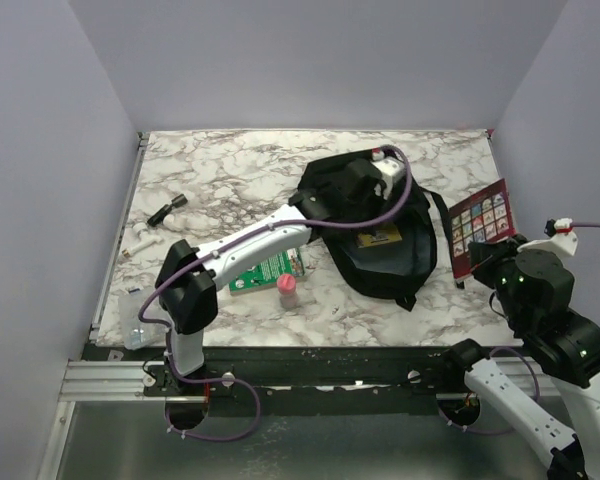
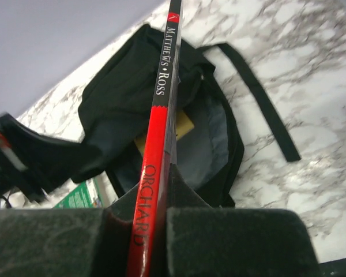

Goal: Pack the student bag
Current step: Place the book in the student bag.

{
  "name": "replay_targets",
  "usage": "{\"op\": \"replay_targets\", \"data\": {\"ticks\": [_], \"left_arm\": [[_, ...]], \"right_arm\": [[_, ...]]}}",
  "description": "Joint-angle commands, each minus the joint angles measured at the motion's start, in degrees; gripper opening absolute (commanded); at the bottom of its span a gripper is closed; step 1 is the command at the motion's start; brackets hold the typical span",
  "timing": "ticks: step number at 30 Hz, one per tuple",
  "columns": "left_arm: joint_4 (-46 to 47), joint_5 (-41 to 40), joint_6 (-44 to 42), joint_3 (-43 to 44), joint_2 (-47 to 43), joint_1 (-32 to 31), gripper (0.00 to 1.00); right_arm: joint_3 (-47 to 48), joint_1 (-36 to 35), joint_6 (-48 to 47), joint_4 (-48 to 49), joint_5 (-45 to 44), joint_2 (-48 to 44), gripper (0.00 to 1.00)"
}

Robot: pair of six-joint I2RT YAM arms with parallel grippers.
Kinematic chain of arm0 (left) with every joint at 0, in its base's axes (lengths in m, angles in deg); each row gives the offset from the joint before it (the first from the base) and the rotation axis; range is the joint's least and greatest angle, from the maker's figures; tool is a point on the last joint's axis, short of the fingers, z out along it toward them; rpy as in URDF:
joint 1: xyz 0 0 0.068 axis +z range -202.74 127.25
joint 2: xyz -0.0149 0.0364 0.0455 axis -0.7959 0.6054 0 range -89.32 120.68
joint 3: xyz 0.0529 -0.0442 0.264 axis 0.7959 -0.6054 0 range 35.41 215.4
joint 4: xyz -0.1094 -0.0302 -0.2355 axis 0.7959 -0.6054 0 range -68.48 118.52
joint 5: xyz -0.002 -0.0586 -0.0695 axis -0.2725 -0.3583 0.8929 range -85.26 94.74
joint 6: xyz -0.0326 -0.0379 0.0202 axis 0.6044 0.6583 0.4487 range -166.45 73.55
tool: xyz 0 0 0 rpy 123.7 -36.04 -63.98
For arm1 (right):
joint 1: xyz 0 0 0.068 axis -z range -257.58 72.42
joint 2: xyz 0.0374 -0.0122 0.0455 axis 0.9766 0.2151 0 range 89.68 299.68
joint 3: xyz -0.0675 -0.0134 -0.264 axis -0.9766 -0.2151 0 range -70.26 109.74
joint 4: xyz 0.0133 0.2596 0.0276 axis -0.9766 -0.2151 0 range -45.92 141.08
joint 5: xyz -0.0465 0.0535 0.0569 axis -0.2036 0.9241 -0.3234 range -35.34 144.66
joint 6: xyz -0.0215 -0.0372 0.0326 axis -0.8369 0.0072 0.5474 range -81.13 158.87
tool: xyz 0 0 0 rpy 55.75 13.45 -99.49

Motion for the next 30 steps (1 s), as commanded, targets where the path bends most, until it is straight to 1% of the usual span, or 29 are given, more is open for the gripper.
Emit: {"op": "replay_targets", "data": {"ticks": [1,3,5,9,12,14,17,19,21,25,28,30], "left_arm": [[14.1,15.1,19.4,-8.5,-7.2,8.5,0.00],[23.0,21.4,25.6,-13.6,-8.9,11.4,0.00],[26.7,24.7,28.4,-15.3,-9.4,12.7,0.00],[26.7,25.7,27.9,-15.3,-9.8,12.7,0.00],[26.7,27.3,27.7,-15.1,-9.5,12.7,0.00],[26.7,27.9,27.8,-15.1,-9.5,12.7,0.00],[26.7,28.7,27.7,-15.1,-9.8,12.7,0.00],[26.7,29.4,27.5,-15.1,-10.0,12.6,0.00],[26.3,29.7,27.0,-15.2,-10.4,12.7,0.00],[23.5,30.8,26.0,-13.9,-10.6,12.7,0.00],[23.0,31.0,26.3,-14.0,-10.8,12.7,0.00],[23.0,31.1,26.7,-14.1,-10.6,12.6,0.00]], "right_arm": [[-3.5,-0.2,7.5,-0.1,7.4,1.0,0.01],[-5.6,-0.2,11.2,-0.2,10.9,1.3,0.01],[-7.4,-0.2,14.5,-0.4,14.5,1.8,0.01],[-12.6,-0.1,19.3,2.2,23.1,1.0,0.01],[-18.2,-0.2,22.9,7.1,29.8,1.0,0.01],[-21.6,-0.2,26.3,10.2,32.7,1.7,0.01],[-25.8,-0.2,30.3,16.2,32.6,2.3,0.01],[-29.0,-0.1,30.9,23.1,31.6,3.0,0.01],[-31.4,-0.1,31.3,31.0,31.3,5.7,0.01],[-30.8,0.0,32.0,37.2,29.5,10.7,0.00],[-33.1,0.3,34.4,42.3,26.9,11.9,0.01],[-36.8,0.5,36.8,51.9,27.7,13.8,0.01]]}}
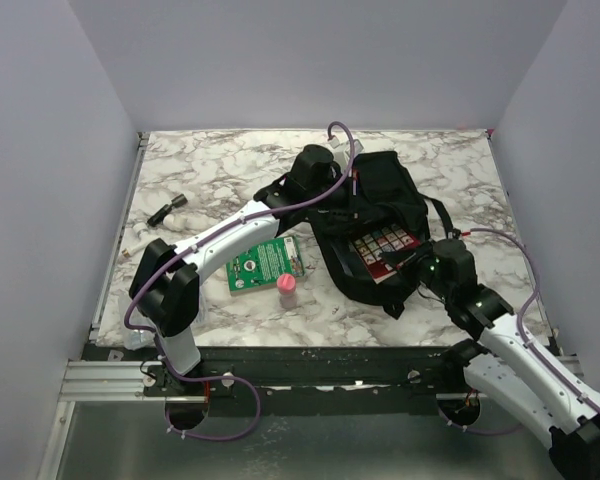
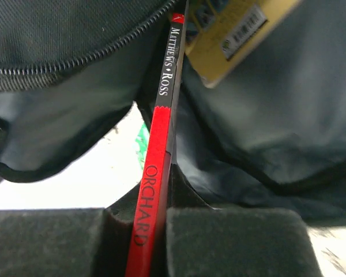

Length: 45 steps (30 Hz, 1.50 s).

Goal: Pack the student bag
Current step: Place the book in the student bag.

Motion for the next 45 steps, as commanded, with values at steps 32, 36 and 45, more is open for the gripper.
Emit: {"op": "replay_targets", "data": {"ticks": [32,36,45], "left_arm": [[-1.6,3.4,0.8,1.3,-1.9,-0.7,0.00],[-5.1,0.0,-1.7,2.8,-2.7,-0.7,0.00],[-5.5,1.0,-2.9,2.8,-2.1,-0.9,0.00]], "right_arm": [[-17.4,6.9,9.5,63.3,10.7,33.0,0.01],[-11.0,7.6,9.2,69.4,4.2,40.1,0.01],[-10.0,11.0,4.1,70.5,25.1,50.8,0.56]]}}
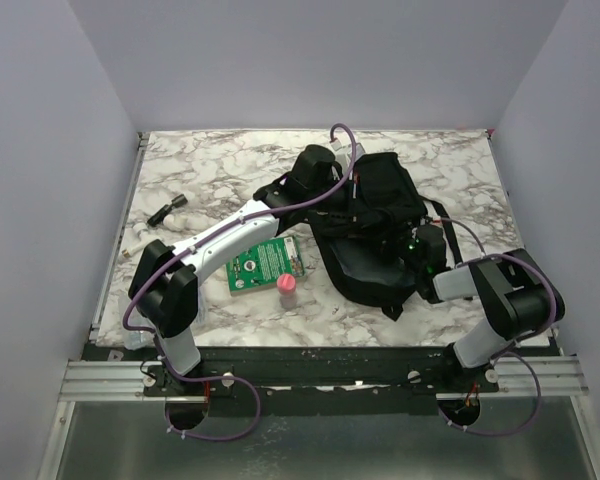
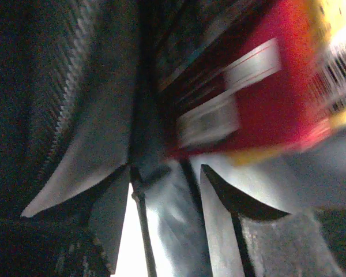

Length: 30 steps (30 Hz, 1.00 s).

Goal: Pack the student bag
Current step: Place the book in the student bag.

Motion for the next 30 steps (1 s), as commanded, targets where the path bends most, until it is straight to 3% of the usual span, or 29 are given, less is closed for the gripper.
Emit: {"op": "replay_targets", "data": {"ticks": [1,4,9,17,21,25,30], "left_arm": [[-0.6,0.3,-1.1,1.7,-1.4,-0.7,0.00],[-0.5,1.8,-1.1,1.9,-0.9,-0.7,0.00],[-0.6,1.5,-1.5,0.8,-1.9,-0.7,0.00],[-0.5,2.0,-1.1,0.0,-2.7,-0.9,0.00],[-0.4,2.3,-0.5,0.2,-2.4,-1.2,0.00],[-0.2,2.3,0.0,0.9,-1.3,-1.8,0.00],[-0.2,2.2,0.4,1.6,0.0,-1.5,0.00]], "right_arm": [[-4.2,0.6,-5.3,-3.9,7.4,-3.6,0.61],[-3.0,0.9,-12.9,-17.9,5.2,-9.5,0.71],[1.8,1.3,-22.4,-35.7,0.4,-14.9,0.74],[2.9,2.1,-22.7,-35.6,-5.1,-13.4,0.61],[4.1,2.1,-25.0,-28.3,-6.0,-9.3,0.59],[5.5,1.8,-25.8,-10.6,-3.4,-0.2,0.52],[7.5,1.9,-22.5,-12.2,-3.5,-0.2,0.49]]}}
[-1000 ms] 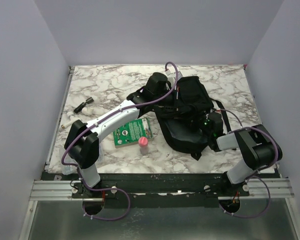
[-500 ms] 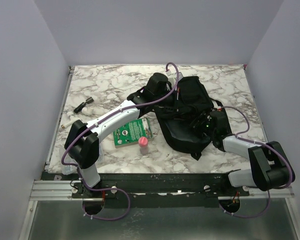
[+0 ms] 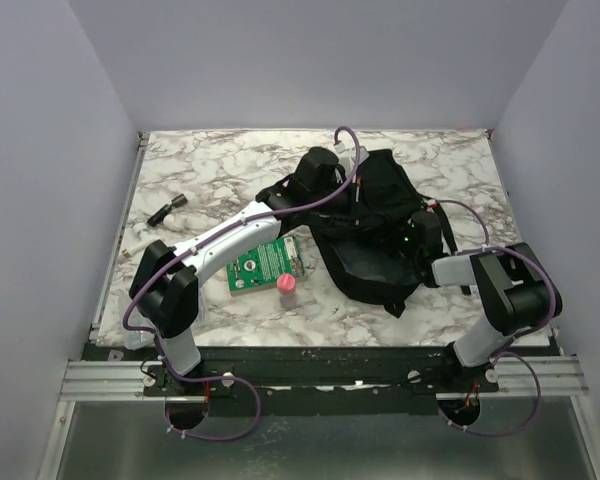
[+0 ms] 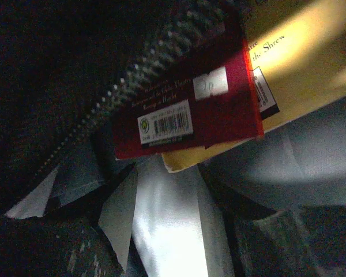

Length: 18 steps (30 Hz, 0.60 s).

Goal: Pack the student bag
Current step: Place the book in the student bag.

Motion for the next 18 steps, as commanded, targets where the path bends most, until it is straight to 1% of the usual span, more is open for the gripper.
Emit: {"op": "replay_targets", "data": {"ticks": [1,3,5,6,8,10,11,12,14,15,16,18], "left_arm": [[0.5,2.3,1.1,1.7,0.2,-0.1,0.00],[0.3,2.3,1.2,1.5,0.4,0.5,0.00],[0.0,2.3,1.2,1.9,1.1,1.0,0.00],[-0.4,2.6,1.3,2.4,1.7,1.3,0.04],[-0.8,3.7,1.7,3.4,2.9,1.7,0.11],[-0.9,4.7,1.7,4.5,3.9,1.8,0.16],[-1.0,5.2,1.8,4.9,4.1,1.8,0.19],[-1.0,5.9,1.9,5.2,4.0,1.9,0.23],[-1.0,7.1,1.4,5.4,3.4,2.0,0.36],[-1.0,7.6,0.9,5.3,2.8,2.0,0.45],[-1.0,8.0,0.2,5.0,2.0,2.0,0.51],[-1.6,8.6,-1.3,3.6,-0.6,2.3,0.60]], "right_arm": [[1.0,0.1,0.9,-2.3,-0.8,-4.5,0.49],[-0.1,0.1,0.8,-12.7,-1.2,-11.3,0.52],[-1.9,0.1,-0.3,-23.4,-2.7,-19.1,0.59],[-2.2,0.1,-1.3,-29.9,-3.8,-22.8,0.61],[-3.0,0.2,-0.7,-41.4,-7.8,-31.1,0.62],[-2.7,0.2,0.9,-51.5,-10.0,-39.5,0.62],[-2.4,0.2,1.1,-55.3,-12.8,-43.0,0.62],[-1.7,0.2,1.1,-59.1,-14.3,-46.9,0.62],[1.4,0.2,-0.6,-65.4,-17.7,-53.1,0.62],[3.8,0.2,-1.8,-67.8,-19.4,-55.0,0.62],[6.3,0.2,-4.7,-68.8,-20.1,-56.8,0.62],[10.7,0.2,-12.3,-67.8,-18.4,-58.3,0.63]]}}
